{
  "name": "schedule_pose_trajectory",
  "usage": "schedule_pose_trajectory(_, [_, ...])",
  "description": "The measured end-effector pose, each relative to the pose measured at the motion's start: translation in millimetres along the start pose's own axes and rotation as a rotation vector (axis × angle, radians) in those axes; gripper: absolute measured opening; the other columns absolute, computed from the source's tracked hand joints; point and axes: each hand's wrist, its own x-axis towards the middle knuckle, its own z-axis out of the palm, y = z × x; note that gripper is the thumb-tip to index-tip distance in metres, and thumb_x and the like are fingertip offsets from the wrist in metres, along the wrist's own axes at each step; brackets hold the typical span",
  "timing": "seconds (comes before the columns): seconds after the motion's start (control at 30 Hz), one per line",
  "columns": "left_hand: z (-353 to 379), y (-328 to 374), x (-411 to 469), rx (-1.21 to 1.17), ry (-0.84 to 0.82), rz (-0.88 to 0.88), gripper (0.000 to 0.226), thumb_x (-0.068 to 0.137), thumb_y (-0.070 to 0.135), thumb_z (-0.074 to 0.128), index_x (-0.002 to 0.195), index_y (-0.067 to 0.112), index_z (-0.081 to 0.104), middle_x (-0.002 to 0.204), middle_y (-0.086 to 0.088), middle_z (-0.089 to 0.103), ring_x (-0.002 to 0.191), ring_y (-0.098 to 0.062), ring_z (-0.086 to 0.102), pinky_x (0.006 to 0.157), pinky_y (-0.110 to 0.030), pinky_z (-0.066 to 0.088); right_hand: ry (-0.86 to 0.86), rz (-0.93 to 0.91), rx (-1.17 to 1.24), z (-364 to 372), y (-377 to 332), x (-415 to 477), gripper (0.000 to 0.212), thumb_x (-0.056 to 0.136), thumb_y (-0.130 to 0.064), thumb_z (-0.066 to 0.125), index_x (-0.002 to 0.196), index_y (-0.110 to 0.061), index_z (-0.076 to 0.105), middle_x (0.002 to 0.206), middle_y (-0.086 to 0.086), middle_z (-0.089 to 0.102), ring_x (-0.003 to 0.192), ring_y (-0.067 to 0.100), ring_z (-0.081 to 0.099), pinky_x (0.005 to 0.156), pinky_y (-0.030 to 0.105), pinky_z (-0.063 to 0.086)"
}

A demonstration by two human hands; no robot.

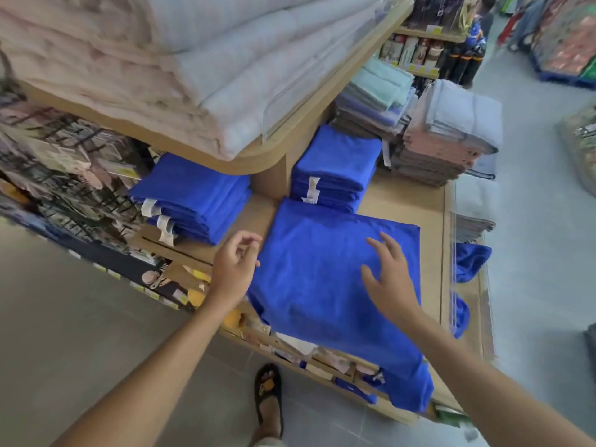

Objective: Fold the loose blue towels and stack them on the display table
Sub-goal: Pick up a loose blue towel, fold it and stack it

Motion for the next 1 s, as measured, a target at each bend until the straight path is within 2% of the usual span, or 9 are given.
schedule_pose_trajectory(0.1, [-8, -29, -59, -0.025, 0.096, -0.151, 0.014, 0.095, 0.022, 0.061, 0.088, 0.033, 0.065, 0.082, 0.010, 0.069, 0.066, -0.014, 0.065, 0.062, -0.027, 0.052, -0.103, -0.233, -0.286, 24, -4, -39, 0.051, 0.101, -0.037, 0.058, 0.150, -0.024, 0.048, 0.165, 0.002, 0.031, 0.147, 0.024, 0.034, 0.116, 0.043, 0.037])
schedule_pose_trajectory(0.23, [6, -64, -96, -0.019, 0.046, -0.421, 0.005, 0.093, 0.019, 0.070, 0.093, 0.016, 0.066, 0.091, 0.000, 0.070, 0.088, -0.020, 0.066, 0.073, -0.033, 0.049, -0.129, -0.244, -0.509, 38, -2, -50, 0.057, 0.105, -0.052, 0.036, 0.154, -0.024, 0.043, 0.165, 0.001, 0.034, 0.154, 0.024, 0.026, 0.128, 0.043, 0.017])
schedule_pose_trajectory(0.33, [19, -73, -105, -0.068, -0.012, -0.566, 0.020, 0.091, 0.030, 0.073, 0.097, 0.012, 0.069, 0.094, -0.005, 0.074, 0.086, -0.025, 0.069, 0.073, -0.035, 0.052, -0.112, -0.250, -0.529, 40, -2, -51, 0.057, 0.105, -0.054, 0.033, 0.153, -0.025, 0.043, 0.164, 0.000, 0.036, 0.154, 0.023, 0.026, 0.128, 0.043, 0.017])
schedule_pose_trajectory(0.43, [27, -75, -109, -0.083, -0.015, -0.575, 0.022, 0.089, 0.039, 0.074, 0.092, 0.017, 0.073, 0.088, 0.000, 0.076, 0.076, -0.022, 0.071, 0.068, -0.034, 0.054, -0.112, -0.250, -0.529, 39, -3, -52, 0.056, 0.105, -0.053, 0.034, 0.153, -0.024, 0.044, 0.163, 0.000, 0.038, 0.153, 0.023, 0.028, 0.127, 0.043, 0.018])
schedule_pose_trajectory(0.53, [31, -78, -111, -0.067, 0.032, -0.577, 0.013, 0.090, 0.037, 0.071, 0.092, 0.024, 0.073, 0.087, 0.002, 0.076, 0.081, -0.022, 0.072, 0.077, -0.040, 0.057, -0.113, -0.242, -0.542, 38, -7, -53, 0.056, 0.105, -0.052, 0.035, 0.153, -0.024, 0.044, 0.163, 0.000, 0.038, 0.153, 0.024, 0.028, 0.127, 0.043, 0.018])
schedule_pose_trajectory(0.63, [29, -84, -113, -0.088, 0.056, -0.600, 0.015, 0.086, 0.040, 0.076, 0.092, 0.027, 0.073, 0.089, 0.006, 0.076, 0.083, -0.019, 0.072, 0.079, -0.040, 0.058, -0.105, -0.243, -0.534, 37, -9, -54, 0.055, 0.105, -0.050, 0.039, 0.152, -0.022, 0.046, 0.161, 0.002, 0.040, 0.152, 0.025, 0.030, 0.126, 0.044, 0.021])
schedule_pose_trajectory(0.73, [28, -87, -113, -0.099, 0.073, -0.600, 0.016, 0.083, 0.041, 0.078, 0.093, 0.030, 0.072, 0.091, 0.010, 0.076, 0.082, -0.014, 0.072, 0.070, -0.034, 0.059, -0.101, -0.239, -0.536, 37, -10, -54, 0.055, 0.104, -0.049, 0.040, 0.151, -0.022, 0.047, 0.160, 0.002, 0.041, 0.151, 0.025, 0.031, 0.126, 0.045, 0.022])
schedule_pose_trajectory(0.87, [32, -85, -111, -0.167, 0.041, -0.624, 0.021, 0.078, 0.042, 0.080, 0.093, 0.032, 0.071, 0.082, 0.011, 0.075, 0.069, -0.013, 0.072, 0.055, -0.029, 0.056, -0.081, -0.247, -0.529, 39, -8, -54, 0.054, 0.103, -0.049, 0.041, 0.148, -0.022, 0.050, 0.158, 0.001, 0.044, 0.149, 0.025, 0.034, 0.124, 0.046, 0.026])
schedule_pose_trajectory(1.0, [37, -90, -111, -0.226, 0.052, -0.675, 0.015, 0.085, 0.038, 0.076, 0.097, 0.031, 0.070, 0.085, 0.010, 0.075, 0.069, -0.013, 0.072, 0.055, -0.027, 0.052, -0.059, -0.251, -0.524, 40, -7, -54, 0.057, 0.101, -0.052, 0.034, 0.145, -0.022, 0.053, 0.155, 0.002, 0.048, 0.147, 0.026, 0.037, 0.122, 0.047, 0.031])
